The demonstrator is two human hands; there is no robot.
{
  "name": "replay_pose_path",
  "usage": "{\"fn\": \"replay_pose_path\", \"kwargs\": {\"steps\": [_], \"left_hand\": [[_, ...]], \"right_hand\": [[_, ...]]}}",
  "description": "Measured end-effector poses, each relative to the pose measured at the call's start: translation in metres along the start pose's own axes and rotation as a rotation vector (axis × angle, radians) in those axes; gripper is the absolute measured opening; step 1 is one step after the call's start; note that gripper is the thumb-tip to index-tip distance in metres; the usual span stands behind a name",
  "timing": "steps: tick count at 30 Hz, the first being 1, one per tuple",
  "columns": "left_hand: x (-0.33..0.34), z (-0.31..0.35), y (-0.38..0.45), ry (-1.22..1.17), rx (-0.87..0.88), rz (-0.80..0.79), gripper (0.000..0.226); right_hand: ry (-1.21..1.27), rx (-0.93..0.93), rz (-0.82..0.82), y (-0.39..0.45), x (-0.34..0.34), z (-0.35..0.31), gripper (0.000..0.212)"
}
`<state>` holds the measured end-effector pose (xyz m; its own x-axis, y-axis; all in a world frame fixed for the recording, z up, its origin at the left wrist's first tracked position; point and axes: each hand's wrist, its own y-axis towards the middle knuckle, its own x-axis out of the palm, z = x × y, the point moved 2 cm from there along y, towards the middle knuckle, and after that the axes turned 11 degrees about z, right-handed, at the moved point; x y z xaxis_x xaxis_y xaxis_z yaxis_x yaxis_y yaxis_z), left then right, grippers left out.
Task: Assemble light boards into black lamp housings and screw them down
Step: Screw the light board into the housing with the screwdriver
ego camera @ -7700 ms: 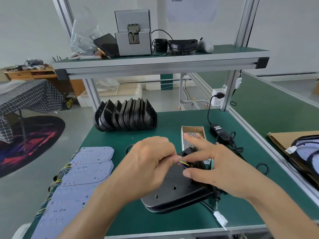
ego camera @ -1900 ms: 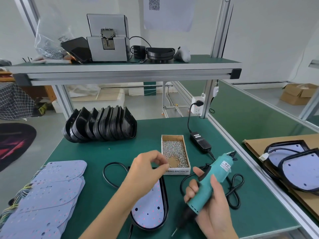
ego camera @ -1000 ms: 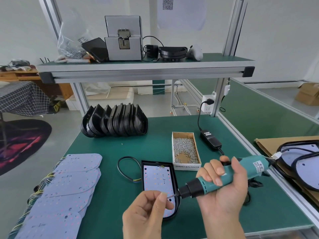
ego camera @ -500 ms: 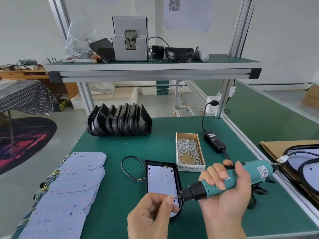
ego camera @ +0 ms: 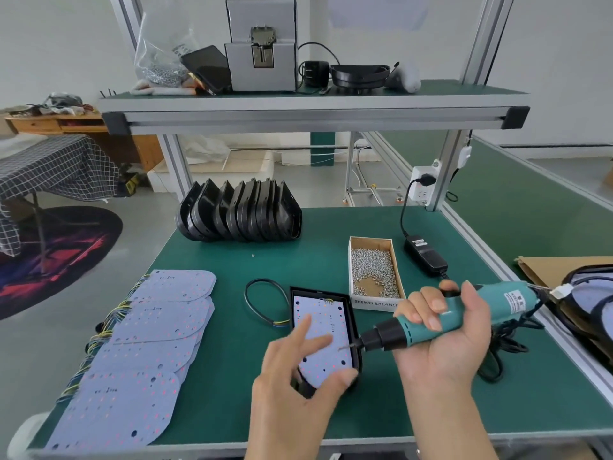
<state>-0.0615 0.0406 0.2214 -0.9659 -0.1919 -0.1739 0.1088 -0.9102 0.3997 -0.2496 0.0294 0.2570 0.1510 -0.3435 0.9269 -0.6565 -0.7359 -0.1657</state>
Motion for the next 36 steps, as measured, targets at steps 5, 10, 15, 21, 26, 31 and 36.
{"fn": "replay_pose_path", "kwargs": {"steps": [5,10,15,21,26,31,36], "left_hand": [[-0.025,-0.029,0.013,0.117,-0.245,0.216,0.015],[-0.011,-0.049,0.033,0.398,-0.34,-0.07,0.036],[0.013,-0.065,0.045,0.564,-0.379,-0.293,0.045],[0.019,-0.069,0.05,0.57,-0.38,-0.333,0.034],[0.018,-0.069,0.049,0.584,-0.384,-0.291,0.034],[0.019,-0.069,0.049,0.581,-0.383,-0.278,0.033],[0.02,-0.07,0.049,0.603,-0.376,-0.265,0.034]], "right_hand": [[-0.068,-0.057,0.013,0.015,-0.008,0.005,0.023],[-0.197,-0.096,0.013,0.019,-0.017,0.021,0.026],[-0.333,-0.117,0.007,0.014,-0.025,0.035,0.017],[-0.412,-0.166,-0.031,0.009,-0.025,0.044,0.014],[-0.464,-0.202,-0.117,0.007,-0.026,0.048,0.01],[-0.475,-0.203,-0.144,0.006,-0.027,0.049,0.016],[-0.483,-0.214,-0.157,0.005,-0.028,0.052,0.016]]}}
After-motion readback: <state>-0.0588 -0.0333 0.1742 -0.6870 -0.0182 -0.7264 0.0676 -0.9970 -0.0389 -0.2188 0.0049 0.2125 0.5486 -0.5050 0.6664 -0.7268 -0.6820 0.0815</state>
